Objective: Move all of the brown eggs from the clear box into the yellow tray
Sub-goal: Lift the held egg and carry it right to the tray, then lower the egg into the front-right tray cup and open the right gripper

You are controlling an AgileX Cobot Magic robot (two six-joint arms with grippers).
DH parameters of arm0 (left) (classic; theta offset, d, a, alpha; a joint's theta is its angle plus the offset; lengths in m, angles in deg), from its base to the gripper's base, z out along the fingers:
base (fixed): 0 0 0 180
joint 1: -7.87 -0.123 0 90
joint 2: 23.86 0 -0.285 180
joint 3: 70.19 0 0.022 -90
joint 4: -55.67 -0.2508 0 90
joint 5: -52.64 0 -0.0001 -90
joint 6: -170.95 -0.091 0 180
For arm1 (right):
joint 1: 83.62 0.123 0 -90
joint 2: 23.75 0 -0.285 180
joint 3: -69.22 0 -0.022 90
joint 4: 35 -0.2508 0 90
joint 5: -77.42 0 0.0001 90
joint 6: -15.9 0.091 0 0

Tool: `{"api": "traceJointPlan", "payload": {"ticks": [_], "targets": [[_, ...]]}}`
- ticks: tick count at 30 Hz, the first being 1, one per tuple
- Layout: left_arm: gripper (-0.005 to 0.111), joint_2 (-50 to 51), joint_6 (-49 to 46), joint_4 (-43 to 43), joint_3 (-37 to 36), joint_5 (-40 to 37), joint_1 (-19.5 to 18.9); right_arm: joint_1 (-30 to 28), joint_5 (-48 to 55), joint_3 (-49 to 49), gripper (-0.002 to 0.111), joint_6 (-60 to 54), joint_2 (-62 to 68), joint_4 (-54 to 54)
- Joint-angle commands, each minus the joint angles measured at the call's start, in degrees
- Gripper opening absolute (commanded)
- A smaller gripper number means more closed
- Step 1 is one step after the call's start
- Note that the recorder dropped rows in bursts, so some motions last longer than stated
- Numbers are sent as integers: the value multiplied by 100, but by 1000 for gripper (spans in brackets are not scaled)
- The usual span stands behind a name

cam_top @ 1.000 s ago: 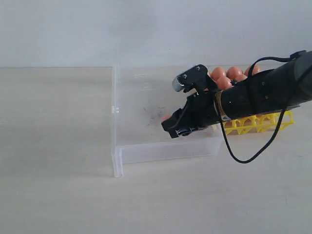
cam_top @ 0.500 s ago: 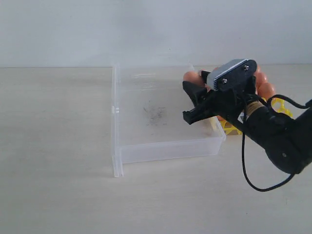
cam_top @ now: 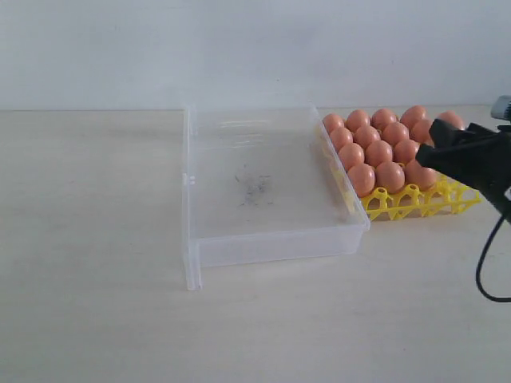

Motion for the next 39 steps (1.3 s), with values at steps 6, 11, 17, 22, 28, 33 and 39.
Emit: {"api": "traceJointPlan", "payload": {"ticks": [6,11,17,22,28,33,39], "targets": [[4,-19,-20,18,-21,-44,1,-1642,-101,-62,0,554,-190,3355],[4,-19,-20,18,-21,-44,1,-2334,-101,-32,0,978,267,3364],[4,-19,-20,18,-21,-44,1,-2329,-101,555,0,1525,722,4399],[4,-19,-20,18,-21,-44,1,-2272,-101,847,0,1545,800,4309],[4,-19,-20,18,-21,-44,1,-2272,-101,1116,0,1448,1232,4111],[4,-19,-20,18,-21,-44,1,-2272,-101,1371,0,1460,1440,4213],[4,-19,-20,18,-21,-44,1,-2272,-101,1432,0,1348,1635,4247]]}}
